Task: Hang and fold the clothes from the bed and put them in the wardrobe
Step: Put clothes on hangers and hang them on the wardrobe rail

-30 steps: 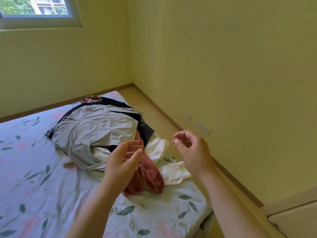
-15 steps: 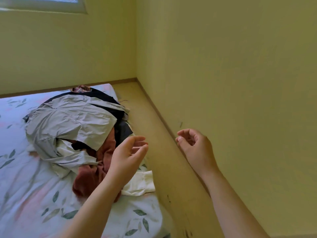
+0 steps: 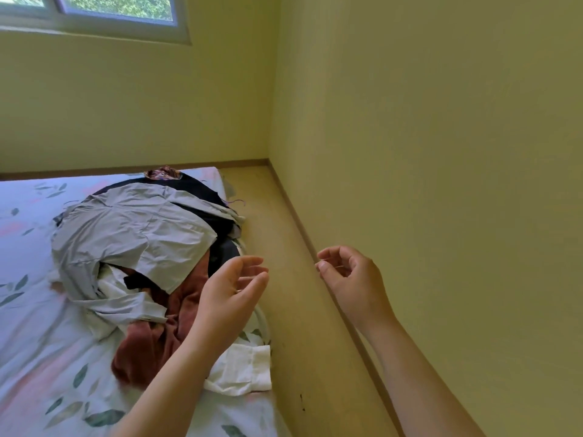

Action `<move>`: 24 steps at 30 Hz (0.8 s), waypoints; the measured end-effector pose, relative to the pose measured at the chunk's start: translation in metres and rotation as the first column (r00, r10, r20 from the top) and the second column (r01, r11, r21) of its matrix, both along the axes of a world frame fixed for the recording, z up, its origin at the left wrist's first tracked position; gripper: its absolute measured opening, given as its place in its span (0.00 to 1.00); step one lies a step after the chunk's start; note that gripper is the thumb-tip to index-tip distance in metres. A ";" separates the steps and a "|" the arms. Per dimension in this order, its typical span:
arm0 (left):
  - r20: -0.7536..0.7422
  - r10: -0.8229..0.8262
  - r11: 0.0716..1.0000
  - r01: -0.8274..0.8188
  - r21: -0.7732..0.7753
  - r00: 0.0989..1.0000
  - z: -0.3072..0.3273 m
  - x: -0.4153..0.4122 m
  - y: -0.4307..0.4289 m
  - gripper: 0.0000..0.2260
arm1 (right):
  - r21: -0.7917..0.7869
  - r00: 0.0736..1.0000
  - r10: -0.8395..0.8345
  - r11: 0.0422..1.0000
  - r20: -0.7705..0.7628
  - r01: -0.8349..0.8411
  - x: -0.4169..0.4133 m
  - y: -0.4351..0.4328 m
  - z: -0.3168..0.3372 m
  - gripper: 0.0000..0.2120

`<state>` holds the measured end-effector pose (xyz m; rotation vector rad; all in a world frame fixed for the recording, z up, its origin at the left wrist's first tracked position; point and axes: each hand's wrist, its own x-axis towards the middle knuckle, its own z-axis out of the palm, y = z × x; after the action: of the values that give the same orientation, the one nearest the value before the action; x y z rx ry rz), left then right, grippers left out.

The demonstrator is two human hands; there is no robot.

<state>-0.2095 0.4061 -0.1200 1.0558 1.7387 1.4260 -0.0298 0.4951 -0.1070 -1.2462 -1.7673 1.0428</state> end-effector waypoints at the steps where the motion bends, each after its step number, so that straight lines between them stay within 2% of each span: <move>1: -0.001 0.003 1.000 -0.003 -0.001 1.000 0.000 0.001 0.004 0.10 | 0.002 1.000 0.005 1.000 -0.003 -0.005 -0.001 0.007 0.001 0.04; 9: -0.038 0.149 0.989 -0.149 -0.011 0.988 -0.001 0.012 0.065 0.09 | -0.036 0.990 0.137 0.990 -0.044 -0.139 -0.003 0.092 -0.002 0.05; 19: 0.013 0.344 0.939 -0.344 -0.012 0.939 0.012 0.093 0.187 0.09 | -0.038 0.936 0.350 0.936 -0.029 -0.351 0.045 0.245 0.005 0.07; 24: -0.026 0.400 0.916 -0.400 -0.008 0.916 0.022 0.104 0.231 0.08 | -0.023 0.903 0.427 0.904 -0.046 -0.428 0.043 0.298 0.003 0.07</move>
<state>-0.1054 0.6375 -0.0979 0.7350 2.0630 1.6460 0.0130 0.7932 -0.1039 -0.8611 -2.0523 1.3338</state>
